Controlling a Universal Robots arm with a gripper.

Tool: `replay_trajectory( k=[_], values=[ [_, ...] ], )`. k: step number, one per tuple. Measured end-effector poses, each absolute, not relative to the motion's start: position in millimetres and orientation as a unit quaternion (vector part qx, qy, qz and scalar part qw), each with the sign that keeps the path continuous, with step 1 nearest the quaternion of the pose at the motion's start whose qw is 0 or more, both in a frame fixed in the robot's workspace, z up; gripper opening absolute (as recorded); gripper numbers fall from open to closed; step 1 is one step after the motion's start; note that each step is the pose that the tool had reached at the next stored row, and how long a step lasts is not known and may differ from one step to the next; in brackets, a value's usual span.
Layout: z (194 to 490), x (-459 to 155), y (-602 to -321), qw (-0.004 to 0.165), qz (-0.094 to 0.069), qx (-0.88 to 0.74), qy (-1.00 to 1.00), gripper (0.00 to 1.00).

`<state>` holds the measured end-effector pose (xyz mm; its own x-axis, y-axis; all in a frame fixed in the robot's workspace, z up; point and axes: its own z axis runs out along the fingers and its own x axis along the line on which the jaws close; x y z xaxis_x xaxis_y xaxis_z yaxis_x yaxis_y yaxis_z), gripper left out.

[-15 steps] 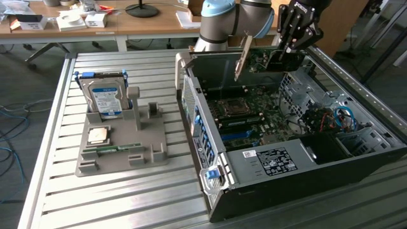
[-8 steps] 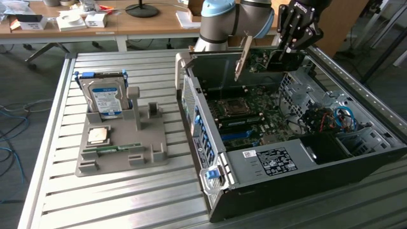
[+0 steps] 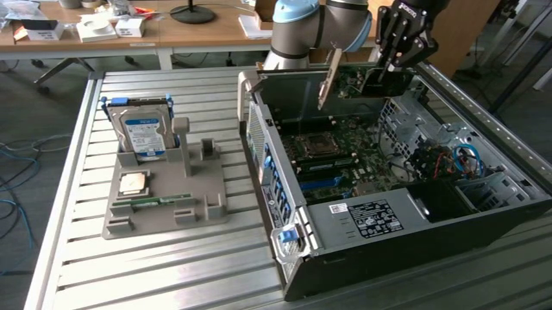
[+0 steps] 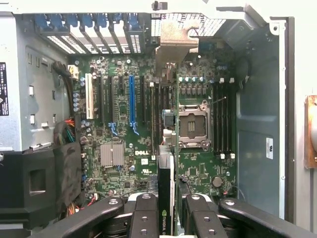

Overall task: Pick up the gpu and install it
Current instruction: 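Insert the gpu into the slot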

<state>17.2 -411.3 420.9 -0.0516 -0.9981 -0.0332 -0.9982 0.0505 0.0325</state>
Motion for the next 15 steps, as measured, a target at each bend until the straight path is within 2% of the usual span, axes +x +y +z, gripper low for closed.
replay_trajectory(
  k=[15],
  values=[
    [420.9,6.9,-411.3,0.002,0.022,-0.689,0.725,0.26]
  ],
)
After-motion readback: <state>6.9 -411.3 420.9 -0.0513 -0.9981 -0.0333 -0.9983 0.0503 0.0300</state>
